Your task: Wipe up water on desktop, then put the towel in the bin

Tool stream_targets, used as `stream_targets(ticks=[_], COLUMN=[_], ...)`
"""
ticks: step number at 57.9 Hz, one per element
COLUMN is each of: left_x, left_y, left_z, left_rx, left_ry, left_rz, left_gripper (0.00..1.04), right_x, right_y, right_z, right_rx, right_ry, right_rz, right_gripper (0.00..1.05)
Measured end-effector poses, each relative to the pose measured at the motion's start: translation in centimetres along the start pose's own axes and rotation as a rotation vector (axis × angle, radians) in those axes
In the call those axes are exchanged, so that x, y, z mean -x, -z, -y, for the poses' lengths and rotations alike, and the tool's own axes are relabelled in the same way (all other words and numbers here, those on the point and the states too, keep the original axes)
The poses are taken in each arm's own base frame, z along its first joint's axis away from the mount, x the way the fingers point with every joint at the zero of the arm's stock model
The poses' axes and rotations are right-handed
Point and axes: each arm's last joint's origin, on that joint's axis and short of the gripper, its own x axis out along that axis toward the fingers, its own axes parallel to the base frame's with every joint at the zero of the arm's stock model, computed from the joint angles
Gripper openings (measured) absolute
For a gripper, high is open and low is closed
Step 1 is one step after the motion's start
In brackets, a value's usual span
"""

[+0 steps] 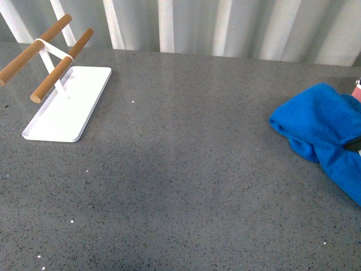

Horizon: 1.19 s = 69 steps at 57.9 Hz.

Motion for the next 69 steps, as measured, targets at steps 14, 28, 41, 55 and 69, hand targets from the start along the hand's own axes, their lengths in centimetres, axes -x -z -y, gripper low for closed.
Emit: stream_targets(ticks=[14,28,41,55,69], left_x=[0.0,0.0,0.0,0.0,0.0], left_y=[0.0,0.0,0.0,0.0,0.0], left_z=[0.0,0.0,0.0,0.0,0.0], left_rx=[0.0,0.0,0.0,0.0,0.0], left_ry=[0.0,0.0,0.0,0.0,0.0], left_rz=[0.0,0.0,0.0,0.0,0.0], left_gripper=[0.98,0.98,0.98,0.98,0.98], right_x=[0.5,7.7,16.4,20.4,19.9], right_y=[-4.5,-11.3,-13.9,-11.4,-6.2], right_z=[-0.7,0.6,3.2,7.3,10.8], right_rx=[0.039,0.073,0.084,0.016,-0.103], right_ry=[0.02,0.114,0.246,0.369,0.422], right_rz=[0.112,0.343,0.5,0.497,0.42], right_gripper=[0.04,0.04,0.04,0.04,0.04])
